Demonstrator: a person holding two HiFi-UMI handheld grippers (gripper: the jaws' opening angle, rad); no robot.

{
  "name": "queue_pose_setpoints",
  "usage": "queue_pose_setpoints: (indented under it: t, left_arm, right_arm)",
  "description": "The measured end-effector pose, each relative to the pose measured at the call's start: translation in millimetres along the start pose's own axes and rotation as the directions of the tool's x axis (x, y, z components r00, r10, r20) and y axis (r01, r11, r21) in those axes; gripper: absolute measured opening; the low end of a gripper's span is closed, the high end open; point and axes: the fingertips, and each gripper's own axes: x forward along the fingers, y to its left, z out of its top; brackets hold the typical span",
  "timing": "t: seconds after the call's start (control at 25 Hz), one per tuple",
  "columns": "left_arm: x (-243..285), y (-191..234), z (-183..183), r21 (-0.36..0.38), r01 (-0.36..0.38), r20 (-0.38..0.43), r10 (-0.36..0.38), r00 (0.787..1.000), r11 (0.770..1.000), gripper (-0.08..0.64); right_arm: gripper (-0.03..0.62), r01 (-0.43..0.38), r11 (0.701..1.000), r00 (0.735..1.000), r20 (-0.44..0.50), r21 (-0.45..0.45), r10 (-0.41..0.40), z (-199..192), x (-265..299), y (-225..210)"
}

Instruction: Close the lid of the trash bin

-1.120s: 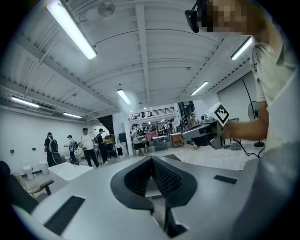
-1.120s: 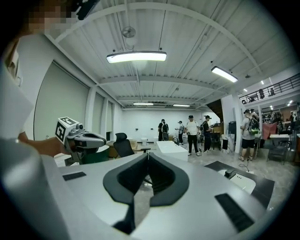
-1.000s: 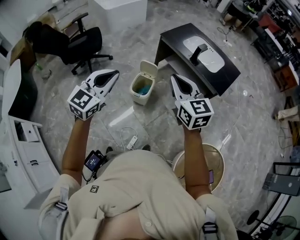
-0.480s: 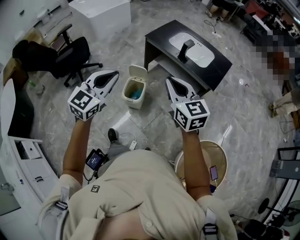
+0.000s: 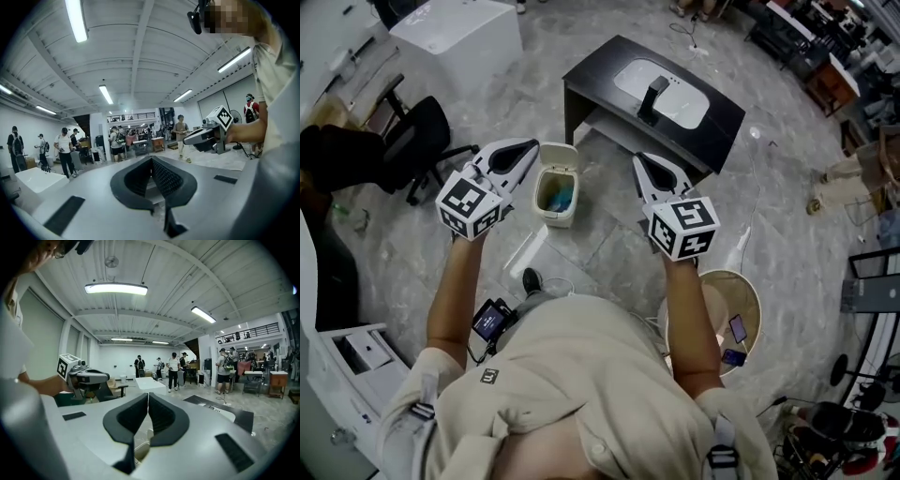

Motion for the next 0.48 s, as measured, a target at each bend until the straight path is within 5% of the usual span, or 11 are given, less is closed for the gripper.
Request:
queue_pose_setpoints:
  t: [0.48]
  left_arm:
    - [-10,117,-26,-0.014,0.127,0.017,-0.127,0.992,0.992,0.015]
  right_arm:
    - [0.025,0.117,0.993,0.993,-0.029,0.013,-0.116,20,99,44]
